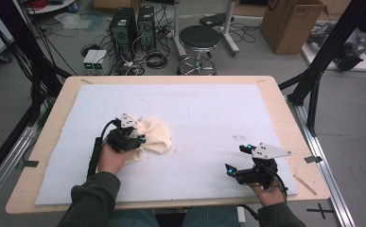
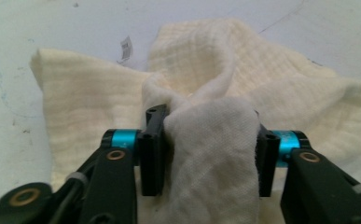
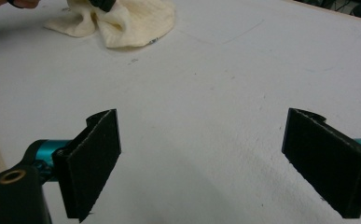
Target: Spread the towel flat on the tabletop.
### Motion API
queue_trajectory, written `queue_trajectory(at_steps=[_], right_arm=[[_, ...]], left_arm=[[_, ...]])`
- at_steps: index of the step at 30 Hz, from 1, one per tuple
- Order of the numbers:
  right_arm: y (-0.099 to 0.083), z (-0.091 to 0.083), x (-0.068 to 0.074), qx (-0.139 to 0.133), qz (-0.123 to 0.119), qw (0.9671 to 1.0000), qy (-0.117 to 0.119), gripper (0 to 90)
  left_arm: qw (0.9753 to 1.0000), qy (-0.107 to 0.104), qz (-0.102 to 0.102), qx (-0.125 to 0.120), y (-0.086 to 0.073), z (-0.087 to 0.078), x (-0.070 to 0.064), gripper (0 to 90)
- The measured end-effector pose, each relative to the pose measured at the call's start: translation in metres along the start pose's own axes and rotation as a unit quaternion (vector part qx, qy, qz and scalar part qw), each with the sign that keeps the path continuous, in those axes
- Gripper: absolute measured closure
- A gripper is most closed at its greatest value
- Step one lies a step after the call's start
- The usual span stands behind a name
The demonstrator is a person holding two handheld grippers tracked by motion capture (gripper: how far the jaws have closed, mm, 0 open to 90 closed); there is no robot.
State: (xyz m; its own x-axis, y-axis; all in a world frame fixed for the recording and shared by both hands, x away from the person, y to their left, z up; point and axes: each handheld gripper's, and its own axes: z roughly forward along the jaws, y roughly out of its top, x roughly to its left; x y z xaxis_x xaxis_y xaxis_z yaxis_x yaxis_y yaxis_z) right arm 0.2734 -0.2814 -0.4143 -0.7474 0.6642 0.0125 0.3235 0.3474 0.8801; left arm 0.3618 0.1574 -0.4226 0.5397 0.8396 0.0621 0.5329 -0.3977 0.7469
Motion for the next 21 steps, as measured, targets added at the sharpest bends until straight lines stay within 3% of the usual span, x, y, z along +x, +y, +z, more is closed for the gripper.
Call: queue_trajectory(at_steps=[3,8,17,18,21], right_arm=[[0.0,0.001,0.0,0.0,-0.001,1.0,0.002,11.0],[0.0,0.002,0.0,0.0,0.0,1.0,0.006,11.0],[0.0,0.003,0.0,0.002,-0.002,1.0,0.007,11.0],[0.0,0.003,0.001,0.005,-0.001,1.0,0.007,11.0],[0.0,0.003,0.0,0.004,0.001,1.0,0.006,11.0]], left_arm=[[1.0,-0.001,-0.003,-0.002,0.0,0.001,0.002,71.4],[1.0,-0.003,-0.002,-0.007,0.0,-0.002,0.001,76.5],[0.9992,-0.021,-0.014,-0.03,0.003,-0.012,0.001,78.5],[0.9987,-0.034,-0.017,-0.034,0.006,-0.015,-0.001,78.5],[0.9982,-0.04,-0.016,-0.042,0.011,-0.02,-0.005,78.8]])
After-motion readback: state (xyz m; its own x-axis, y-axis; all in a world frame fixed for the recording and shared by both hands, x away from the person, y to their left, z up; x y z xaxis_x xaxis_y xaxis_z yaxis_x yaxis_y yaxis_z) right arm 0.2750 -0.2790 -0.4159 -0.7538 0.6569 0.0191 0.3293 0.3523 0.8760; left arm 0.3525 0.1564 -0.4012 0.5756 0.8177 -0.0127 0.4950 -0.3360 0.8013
